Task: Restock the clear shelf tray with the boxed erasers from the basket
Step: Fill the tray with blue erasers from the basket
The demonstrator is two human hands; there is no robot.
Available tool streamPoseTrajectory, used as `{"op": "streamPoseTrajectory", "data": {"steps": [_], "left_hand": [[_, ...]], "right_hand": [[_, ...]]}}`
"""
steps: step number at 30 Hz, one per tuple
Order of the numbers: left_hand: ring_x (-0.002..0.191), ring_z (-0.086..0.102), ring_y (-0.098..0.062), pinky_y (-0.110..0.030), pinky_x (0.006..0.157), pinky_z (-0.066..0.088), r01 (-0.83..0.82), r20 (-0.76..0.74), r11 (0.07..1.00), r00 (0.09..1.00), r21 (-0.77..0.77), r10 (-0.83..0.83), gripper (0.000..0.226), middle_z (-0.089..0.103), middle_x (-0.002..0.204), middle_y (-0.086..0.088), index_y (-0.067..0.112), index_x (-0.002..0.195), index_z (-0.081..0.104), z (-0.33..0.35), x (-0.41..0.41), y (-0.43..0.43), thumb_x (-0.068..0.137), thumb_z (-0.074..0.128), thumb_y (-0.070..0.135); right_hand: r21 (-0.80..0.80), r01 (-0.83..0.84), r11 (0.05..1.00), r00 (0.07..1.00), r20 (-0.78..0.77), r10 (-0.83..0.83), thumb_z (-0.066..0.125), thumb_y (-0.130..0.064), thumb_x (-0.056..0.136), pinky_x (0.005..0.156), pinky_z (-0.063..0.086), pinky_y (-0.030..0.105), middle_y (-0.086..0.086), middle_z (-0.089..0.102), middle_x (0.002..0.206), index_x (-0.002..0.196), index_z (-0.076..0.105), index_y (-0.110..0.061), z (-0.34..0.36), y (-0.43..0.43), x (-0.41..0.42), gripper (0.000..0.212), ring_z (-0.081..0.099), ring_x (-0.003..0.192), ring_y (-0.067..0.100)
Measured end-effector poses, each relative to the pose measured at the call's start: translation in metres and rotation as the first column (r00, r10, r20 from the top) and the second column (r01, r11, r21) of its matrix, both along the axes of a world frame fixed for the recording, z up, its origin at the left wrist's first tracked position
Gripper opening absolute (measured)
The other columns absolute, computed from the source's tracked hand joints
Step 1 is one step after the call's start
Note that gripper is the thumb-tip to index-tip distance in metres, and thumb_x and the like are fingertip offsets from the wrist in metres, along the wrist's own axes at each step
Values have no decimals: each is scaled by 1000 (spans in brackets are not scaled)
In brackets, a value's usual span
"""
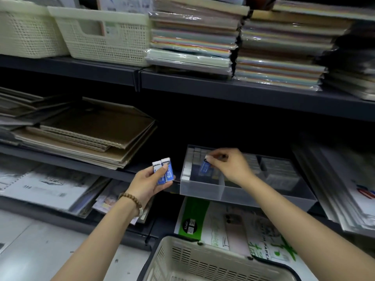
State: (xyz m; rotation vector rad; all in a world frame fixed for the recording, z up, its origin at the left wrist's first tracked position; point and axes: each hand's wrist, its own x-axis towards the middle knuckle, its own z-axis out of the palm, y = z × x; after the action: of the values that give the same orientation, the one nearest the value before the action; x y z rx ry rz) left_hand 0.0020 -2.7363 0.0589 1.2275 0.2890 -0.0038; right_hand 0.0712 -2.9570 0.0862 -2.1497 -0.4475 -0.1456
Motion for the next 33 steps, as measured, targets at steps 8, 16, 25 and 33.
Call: {"op": "streamPoseTrajectory", "data": {"steps": [8,16,25,33], "left_hand": [[82,70,-16,-20,65,57,-7,6,1000,1000,-25,7,11,69,97,-12,7,98,63,-6,3,9,90,57,12],[75,70,-10,-20,60,55,140,50,989,989,50,-142,15,74,88,1,11,104,60,-8,0,-9,94,51,17],[80,71,-15,-22,64,57,212,151,943,955,256,-256,10,72,89,1,12,100,59,-1,1,-16,93,52,15],[86,70,-11,-20,70,56,231,210,937,934,262,-289,18,71,93,-5,10,103,65,12,6,-28,93,51,17]], "right_hand": [[57,-157,986,984,-73,161,62,-13,89,70,53,14,4,65,91,104,65,-5,9,11,2,17,62,78,9],[126,-130,983,977,-153,149,62,-12,88,74,57,21,14,68,101,102,65,-6,-8,23,3,15,67,92,27],[196,-140,971,983,-93,160,63,-11,87,76,56,21,18,67,101,101,65,-6,6,11,-1,14,65,93,25],[179,-312,933,911,-224,347,63,-9,87,64,55,19,9,64,86,98,62,2,38,12,-21,16,65,72,9]]}}
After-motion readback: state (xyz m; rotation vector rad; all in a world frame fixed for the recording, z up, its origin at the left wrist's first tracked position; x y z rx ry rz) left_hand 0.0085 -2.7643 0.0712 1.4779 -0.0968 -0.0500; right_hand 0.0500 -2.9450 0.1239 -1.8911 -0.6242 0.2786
